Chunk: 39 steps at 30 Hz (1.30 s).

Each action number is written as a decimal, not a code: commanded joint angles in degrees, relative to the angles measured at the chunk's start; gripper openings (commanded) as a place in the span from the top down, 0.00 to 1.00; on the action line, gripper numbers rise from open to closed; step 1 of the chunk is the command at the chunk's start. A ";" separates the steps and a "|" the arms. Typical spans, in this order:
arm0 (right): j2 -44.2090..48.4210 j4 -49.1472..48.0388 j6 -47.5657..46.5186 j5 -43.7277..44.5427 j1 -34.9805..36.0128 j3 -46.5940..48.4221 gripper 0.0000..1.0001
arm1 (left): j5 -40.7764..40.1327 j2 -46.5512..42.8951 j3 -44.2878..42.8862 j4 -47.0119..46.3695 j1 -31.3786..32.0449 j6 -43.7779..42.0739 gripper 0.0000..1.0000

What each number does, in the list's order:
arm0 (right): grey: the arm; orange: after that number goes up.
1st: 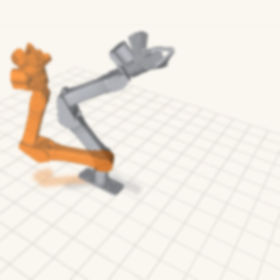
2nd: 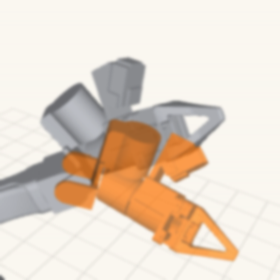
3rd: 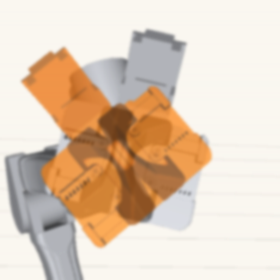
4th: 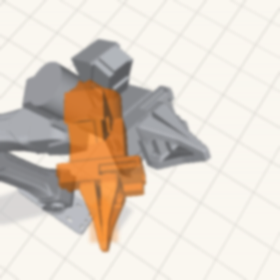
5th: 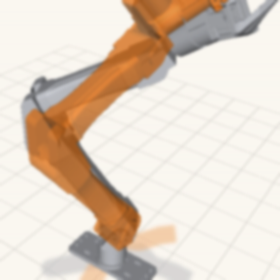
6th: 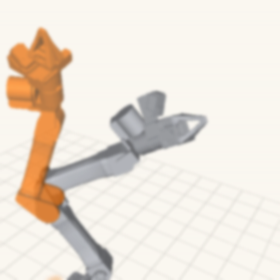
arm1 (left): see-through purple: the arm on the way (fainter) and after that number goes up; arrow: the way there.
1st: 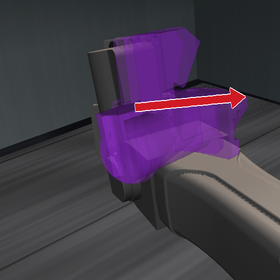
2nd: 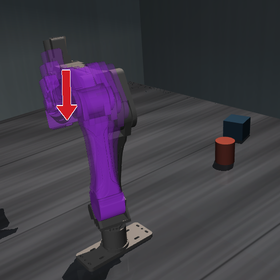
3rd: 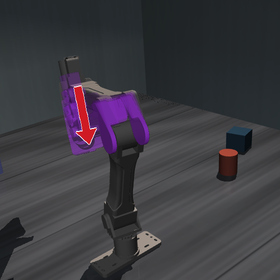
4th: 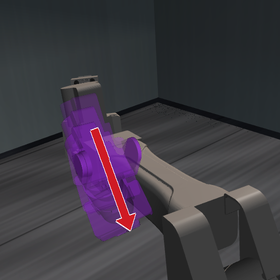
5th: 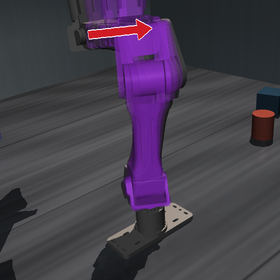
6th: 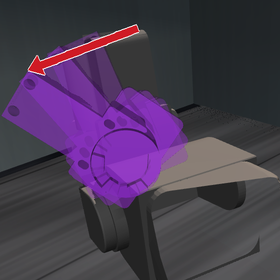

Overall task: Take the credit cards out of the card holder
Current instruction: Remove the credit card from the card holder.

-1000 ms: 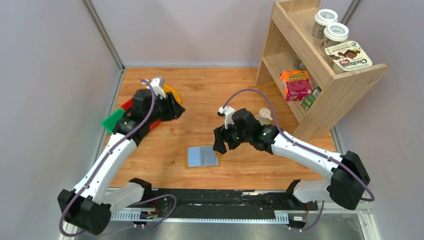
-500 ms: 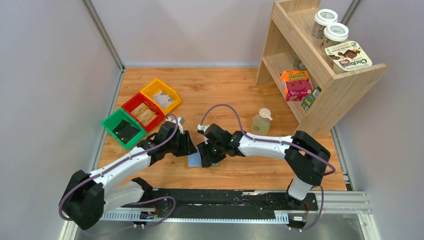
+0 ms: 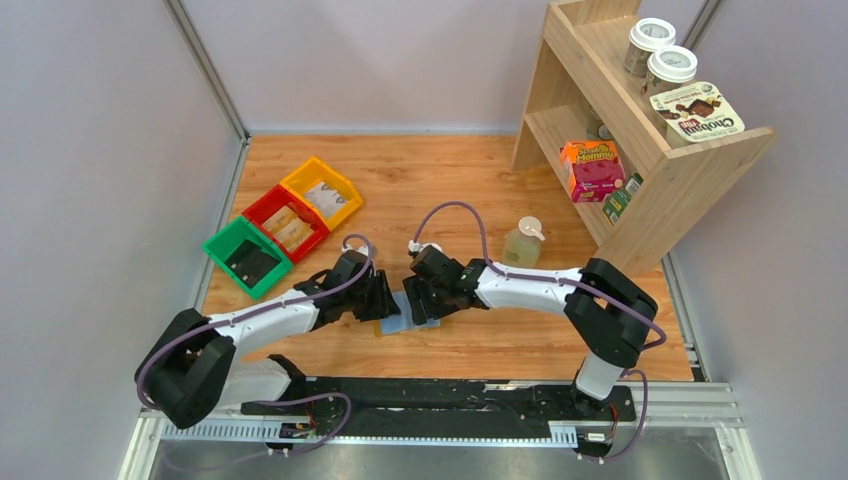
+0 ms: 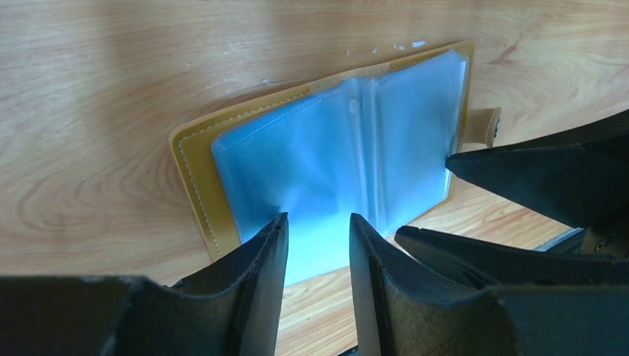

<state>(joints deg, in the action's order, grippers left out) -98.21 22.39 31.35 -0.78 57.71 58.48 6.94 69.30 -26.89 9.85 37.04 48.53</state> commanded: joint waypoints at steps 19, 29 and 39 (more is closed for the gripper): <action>1.18 -5.69 -0.59 -5.73 -2.08 -0.03 0.36 | -4.21 -1.97 -0.08 0.68 2.34 3.68 0.65; 1.71 -6.49 -0.42 -6.08 -2.60 -0.65 0.37 | -10.99 -7.16 -2.73 12.57 2.34 -0.02 0.48; 1.18 -4.55 0.02 -3.70 -2.78 -0.64 0.34 | -9.41 -1.98 -1.93 9.93 2.34 0.33 0.50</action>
<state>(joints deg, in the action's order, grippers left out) -98.13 18.65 31.48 -5.02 55.29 57.98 -2.50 66.46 -28.56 20.10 39.05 49.76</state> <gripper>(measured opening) 0.655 0.539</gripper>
